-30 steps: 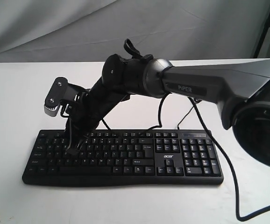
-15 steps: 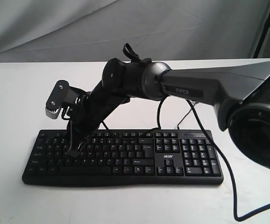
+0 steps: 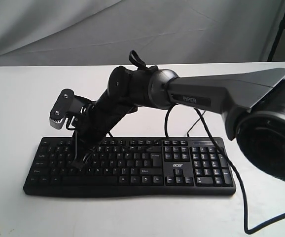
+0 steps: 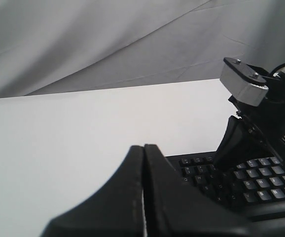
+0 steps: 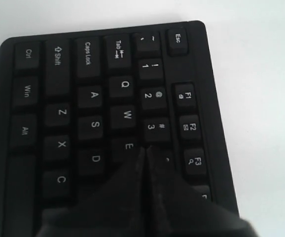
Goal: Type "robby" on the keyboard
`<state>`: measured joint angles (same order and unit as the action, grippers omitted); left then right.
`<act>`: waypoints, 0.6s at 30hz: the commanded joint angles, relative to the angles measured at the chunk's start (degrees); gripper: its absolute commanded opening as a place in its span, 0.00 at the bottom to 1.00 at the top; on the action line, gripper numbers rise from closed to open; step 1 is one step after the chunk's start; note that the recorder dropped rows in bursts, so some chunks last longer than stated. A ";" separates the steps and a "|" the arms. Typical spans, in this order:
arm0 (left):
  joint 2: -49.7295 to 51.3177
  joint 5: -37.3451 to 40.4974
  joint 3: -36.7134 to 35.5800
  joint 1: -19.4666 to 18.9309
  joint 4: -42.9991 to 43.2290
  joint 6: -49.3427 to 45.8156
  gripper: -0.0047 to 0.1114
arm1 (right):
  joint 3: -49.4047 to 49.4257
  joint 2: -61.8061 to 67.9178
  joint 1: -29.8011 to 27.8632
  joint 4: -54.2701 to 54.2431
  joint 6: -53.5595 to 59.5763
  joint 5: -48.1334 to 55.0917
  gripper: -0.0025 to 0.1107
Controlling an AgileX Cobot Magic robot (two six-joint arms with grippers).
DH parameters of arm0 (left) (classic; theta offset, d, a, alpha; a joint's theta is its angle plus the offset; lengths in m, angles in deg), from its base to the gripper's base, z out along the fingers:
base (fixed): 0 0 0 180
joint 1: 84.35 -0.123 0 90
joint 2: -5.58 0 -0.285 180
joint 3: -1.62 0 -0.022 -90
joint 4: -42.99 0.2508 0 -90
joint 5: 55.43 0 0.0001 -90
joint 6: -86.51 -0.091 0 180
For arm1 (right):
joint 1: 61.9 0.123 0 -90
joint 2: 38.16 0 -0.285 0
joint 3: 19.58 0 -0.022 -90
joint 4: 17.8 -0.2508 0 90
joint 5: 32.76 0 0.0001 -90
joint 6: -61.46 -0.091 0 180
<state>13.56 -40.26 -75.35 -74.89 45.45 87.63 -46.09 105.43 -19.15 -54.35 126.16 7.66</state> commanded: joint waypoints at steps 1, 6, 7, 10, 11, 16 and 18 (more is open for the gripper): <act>-0.20 -0.31 -0.25 0.36 0.27 0.16 0.04 | -0.36 -0.24 0.14 -0.47 -0.28 0.45 0.02; -0.20 -0.31 -0.25 0.36 0.27 0.16 0.04 | -0.36 -0.24 0.66 -0.48 -0.28 0.52 0.02; -0.20 -0.31 -0.25 0.36 0.27 0.16 0.04 | -0.36 -0.24 0.80 -0.48 -0.28 0.25 0.02; -0.20 -0.31 -0.25 0.36 0.27 0.16 0.04 | -0.36 -0.24 0.80 -0.48 -0.41 0.35 0.02; -0.20 -0.31 -0.25 0.36 0.27 0.16 0.04 | -0.36 -0.24 0.69 -0.02 -0.72 0.64 0.02; -0.20 -0.31 -0.25 0.36 0.27 0.16 0.04 | -0.36 -0.24 0.69 0.60 -1.22 1.09 0.02; -0.20 -0.31 -0.25 0.36 0.27 0.16 0.04 | -0.36 -0.24 0.69 0.60 -1.45 0.75 0.02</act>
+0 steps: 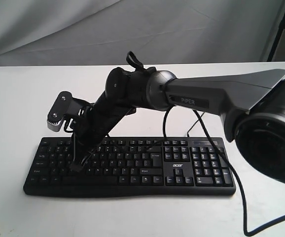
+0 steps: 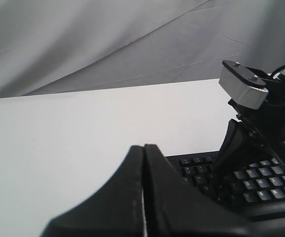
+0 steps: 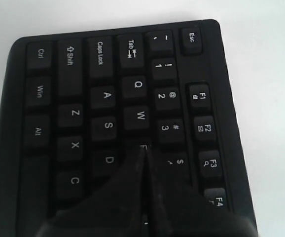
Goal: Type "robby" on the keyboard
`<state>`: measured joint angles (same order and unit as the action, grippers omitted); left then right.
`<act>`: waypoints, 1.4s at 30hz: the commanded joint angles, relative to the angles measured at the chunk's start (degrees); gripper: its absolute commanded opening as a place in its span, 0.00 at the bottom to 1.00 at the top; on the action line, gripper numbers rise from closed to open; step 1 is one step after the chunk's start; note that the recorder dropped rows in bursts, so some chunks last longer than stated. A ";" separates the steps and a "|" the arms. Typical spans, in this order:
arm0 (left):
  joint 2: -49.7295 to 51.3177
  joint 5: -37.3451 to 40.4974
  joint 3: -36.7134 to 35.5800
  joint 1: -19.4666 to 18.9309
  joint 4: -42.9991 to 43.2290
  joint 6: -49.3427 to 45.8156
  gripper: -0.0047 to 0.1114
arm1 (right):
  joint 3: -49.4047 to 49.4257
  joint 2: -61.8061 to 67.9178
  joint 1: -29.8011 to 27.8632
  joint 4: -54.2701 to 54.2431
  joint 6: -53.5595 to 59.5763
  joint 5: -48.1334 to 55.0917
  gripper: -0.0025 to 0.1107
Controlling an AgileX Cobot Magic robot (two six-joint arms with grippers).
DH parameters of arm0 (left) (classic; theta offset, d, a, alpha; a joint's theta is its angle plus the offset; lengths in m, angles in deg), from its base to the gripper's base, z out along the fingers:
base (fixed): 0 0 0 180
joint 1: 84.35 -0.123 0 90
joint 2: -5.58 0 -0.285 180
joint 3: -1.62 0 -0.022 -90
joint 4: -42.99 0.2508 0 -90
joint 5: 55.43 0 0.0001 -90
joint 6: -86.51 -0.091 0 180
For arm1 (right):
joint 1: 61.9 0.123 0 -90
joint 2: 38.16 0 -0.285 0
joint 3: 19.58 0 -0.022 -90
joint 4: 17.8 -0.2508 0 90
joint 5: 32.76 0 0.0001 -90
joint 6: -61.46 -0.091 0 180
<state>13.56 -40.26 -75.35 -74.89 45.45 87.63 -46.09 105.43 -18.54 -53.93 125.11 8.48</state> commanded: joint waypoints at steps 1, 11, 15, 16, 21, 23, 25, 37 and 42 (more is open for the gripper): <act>-0.20 -0.31 -0.25 0.36 0.27 0.16 0.04 | -0.36 -0.24 0.08 0.18 -0.41 -0.07 0.02; -0.20 -0.31 -0.25 0.36 0.27 0.16 0.04 | -0.36 -0.24 0.08 1.25 -0.72 -0.56 0.02; -0.20 -0.31 -0.25 0.36 0.27 0.16 0.04 | -0.36 -0.24 0.08 1.25 -0.72 -0.69 0.02; -0.20 -0.31 -0.25 0.36 0.27 0.16 0.04 | -0.36 -0.24 0.08 1.25 -0.72 -0.69 0.02; -0.20 -0.31 -0.25 0.36 0.27 0.16 0.04 | -0.36 -0.24 0.08 1.70 -0.72 -0.70 0.02; -0.20 -0.31 -0.25 0.36 0.27 0.16 0.04 | -0.36 -0.24 0.08 1.70 -0.72 -0.70 0.02; -0.20 -0.31 -0.25 0.36 0.27 0.16 0.04 | -0.36 -0.24 0.08 1.70 -0.72 -0.70 0.02; -0.20 -0.31 -0.25 0.36 0.27 0.16 0.04 | -0.36 -0.03 0.08 2.36 -1.31 -0.12 0.02; -0.20 -0.31 -0.25 0.36 0.27 0.16 0.04 | -0.36 0.54 0.08 2.13 -1.31 -0.12 0.02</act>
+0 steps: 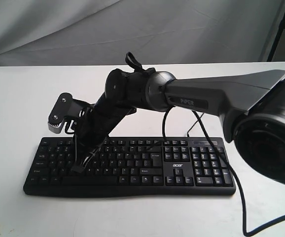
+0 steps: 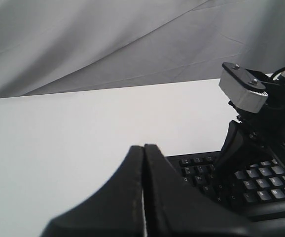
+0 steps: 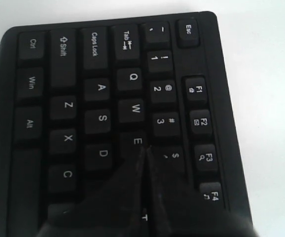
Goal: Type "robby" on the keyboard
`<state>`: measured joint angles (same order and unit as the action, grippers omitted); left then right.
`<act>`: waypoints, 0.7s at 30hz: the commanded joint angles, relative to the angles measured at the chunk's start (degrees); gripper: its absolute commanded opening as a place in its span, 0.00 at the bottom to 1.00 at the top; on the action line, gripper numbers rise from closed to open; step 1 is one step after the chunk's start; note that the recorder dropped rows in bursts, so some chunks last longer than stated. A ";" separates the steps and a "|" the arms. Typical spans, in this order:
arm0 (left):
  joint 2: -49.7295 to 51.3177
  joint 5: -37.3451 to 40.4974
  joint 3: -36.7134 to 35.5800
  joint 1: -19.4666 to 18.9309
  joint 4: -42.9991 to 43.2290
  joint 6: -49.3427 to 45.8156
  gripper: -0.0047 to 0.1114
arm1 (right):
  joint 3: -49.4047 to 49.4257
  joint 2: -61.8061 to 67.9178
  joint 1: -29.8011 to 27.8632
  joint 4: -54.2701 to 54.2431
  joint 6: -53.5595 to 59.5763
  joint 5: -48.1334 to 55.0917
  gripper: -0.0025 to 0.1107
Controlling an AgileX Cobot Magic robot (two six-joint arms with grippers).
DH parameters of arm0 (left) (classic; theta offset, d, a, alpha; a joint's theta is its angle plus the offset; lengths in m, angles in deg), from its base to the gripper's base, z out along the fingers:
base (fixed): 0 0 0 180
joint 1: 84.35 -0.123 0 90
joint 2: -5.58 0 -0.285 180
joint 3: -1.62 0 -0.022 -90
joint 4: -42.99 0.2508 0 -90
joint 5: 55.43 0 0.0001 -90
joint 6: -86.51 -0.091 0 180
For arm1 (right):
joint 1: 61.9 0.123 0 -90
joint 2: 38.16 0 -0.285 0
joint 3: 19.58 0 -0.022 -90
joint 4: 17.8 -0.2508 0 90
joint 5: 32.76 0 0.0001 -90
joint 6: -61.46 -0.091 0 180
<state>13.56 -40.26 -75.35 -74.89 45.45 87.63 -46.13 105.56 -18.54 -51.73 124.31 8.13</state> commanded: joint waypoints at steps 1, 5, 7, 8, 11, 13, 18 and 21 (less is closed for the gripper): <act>-0.20 -0.31 -0.25 0.36 0.27 0.16 0.04 | -0.32 0.42 0.08 -0.07 -0.50 0.23 0.02; -0.20 -0.31 -0.25 0.36 0.27 0.16 0.04 | -0.32 -0.29 0.21 0.23 -0.50 0.36 0.02; -0.20 -0.31 -0.25 0.36 0.27 0.16 0.04 | -0.32 -0.88 0.21 0.33 -0.76 0.36 0.02; -0.20 -0.31 -0.25 0.36 0.27 0.16 0.04 | -0.32 -1.24 0.21 0.46 -0.76 0.50 0.02; -0.20 -0.31 -0.25 0.36 0.27 0.16 0.04 | -0.32 -2.46 0.21 0.72 -0.76 0.48 0.02; -0.20 -0.31 -0.25 0.36 0.27 0.16 0.04 | -0.32 -3.14 0.21 1.89 -1.54 1.47 0.02; -0.20 -0.31 -0.25 0.36 0.27 0.16 0.04 | 0.08 -4.11 -0.16 7.87 -5.45 3.13 0.02; -0.20 -0.31 -0.25 0.36 0.27 0.16 0.04 | 3.66 -6.28 -0.86 7.87 -5.04 0.70 0.02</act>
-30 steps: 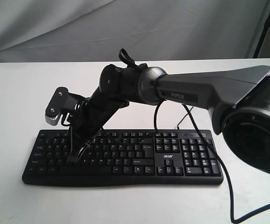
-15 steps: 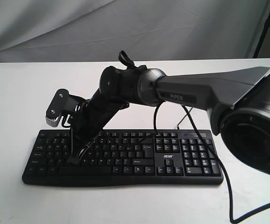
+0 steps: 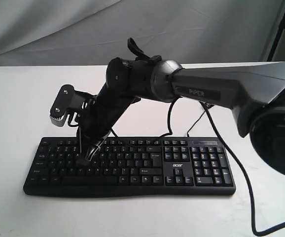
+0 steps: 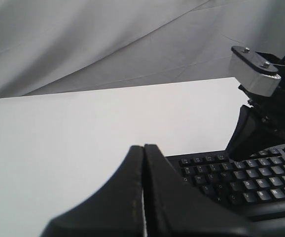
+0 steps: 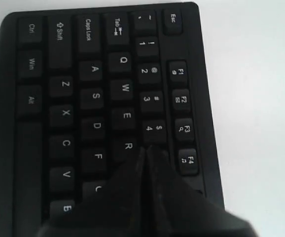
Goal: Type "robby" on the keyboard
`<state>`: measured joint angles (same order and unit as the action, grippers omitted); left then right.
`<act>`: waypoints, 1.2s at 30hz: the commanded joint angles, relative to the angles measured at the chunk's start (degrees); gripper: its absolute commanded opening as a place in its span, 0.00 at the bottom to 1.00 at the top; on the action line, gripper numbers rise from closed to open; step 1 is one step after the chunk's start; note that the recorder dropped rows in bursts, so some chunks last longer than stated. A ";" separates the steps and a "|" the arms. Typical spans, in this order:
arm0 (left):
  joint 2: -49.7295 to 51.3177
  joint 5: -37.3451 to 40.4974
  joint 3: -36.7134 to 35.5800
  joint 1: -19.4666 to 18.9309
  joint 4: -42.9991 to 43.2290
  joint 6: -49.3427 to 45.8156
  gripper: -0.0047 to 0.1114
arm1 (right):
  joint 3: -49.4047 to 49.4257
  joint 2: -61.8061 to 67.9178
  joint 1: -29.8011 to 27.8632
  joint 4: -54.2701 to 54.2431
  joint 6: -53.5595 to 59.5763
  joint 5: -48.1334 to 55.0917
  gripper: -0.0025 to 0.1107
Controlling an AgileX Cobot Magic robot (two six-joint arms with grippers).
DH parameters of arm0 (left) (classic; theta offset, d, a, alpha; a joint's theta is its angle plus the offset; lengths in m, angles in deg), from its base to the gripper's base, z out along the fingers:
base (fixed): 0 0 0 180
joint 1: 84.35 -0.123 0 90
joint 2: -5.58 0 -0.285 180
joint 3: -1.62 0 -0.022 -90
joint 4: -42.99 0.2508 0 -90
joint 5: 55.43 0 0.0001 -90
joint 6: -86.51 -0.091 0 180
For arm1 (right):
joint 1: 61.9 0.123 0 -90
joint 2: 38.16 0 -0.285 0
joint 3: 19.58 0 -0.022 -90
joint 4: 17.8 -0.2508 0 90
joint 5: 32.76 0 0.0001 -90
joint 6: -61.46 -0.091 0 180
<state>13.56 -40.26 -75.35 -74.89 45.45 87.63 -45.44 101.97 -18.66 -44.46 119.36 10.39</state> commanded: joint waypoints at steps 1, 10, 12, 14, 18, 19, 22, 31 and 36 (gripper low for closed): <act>-0.20 -0.31 -0.25 0.36 0.27 0.16 0.04 | 4.39 -3.53 -1.08 0.61 0.02 -2.38 0.02; -0.20 -0.31 -0.25 0.36 0.27 0.16 0.04 | 15.35 -9.07 -4.99 -6.80 8.16 -5.87 0.02; -0.20 -0.31 -0.25 0.36 0.27 0.16 0.04 | 16.61 -9.47 -5.90 -8.87 10.23 -5.96 0.02; -0.20 -0.31 -0.25 0.36 0.27 0.16 0.04 | 17.62 -9.56 -6.54 -9.81 11.20 -6.26 0.02; -0.20 -0.31 -0.25 0.36 0.27 0.16 0.04 | 18.67 -9.56 -6.78 -9.81 11.78 -7.07 0.02; -0.20 -0.31 -0.25 0.36 0.27 0.16 0.04 | 18.67 -9.56 -6.78 -9.81 11.89 -7.08 0.02; -0.20 -0.31 -0.25 0.36 0.27 0.16 0.04 | 18.67 -9.56 -6.90 -9.81 11.89 -7.08 0.02; -0.20 -0.31 -0.25 0.36 0.27 0.16 0.04 | 20.92 -10.07 -7.98 -13.11 15.16 -7.87 0.02; -0.20 -0.31 -0.25 0.36 0.27 0.16 0.04 | 20.92 -10.07 -7.98 -13.33 15.12 -7.77 0.02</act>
<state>13.56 -40.26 -75.35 -74.89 45.45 87.63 -24.77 92.69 -26.46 -56.86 133.89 2.92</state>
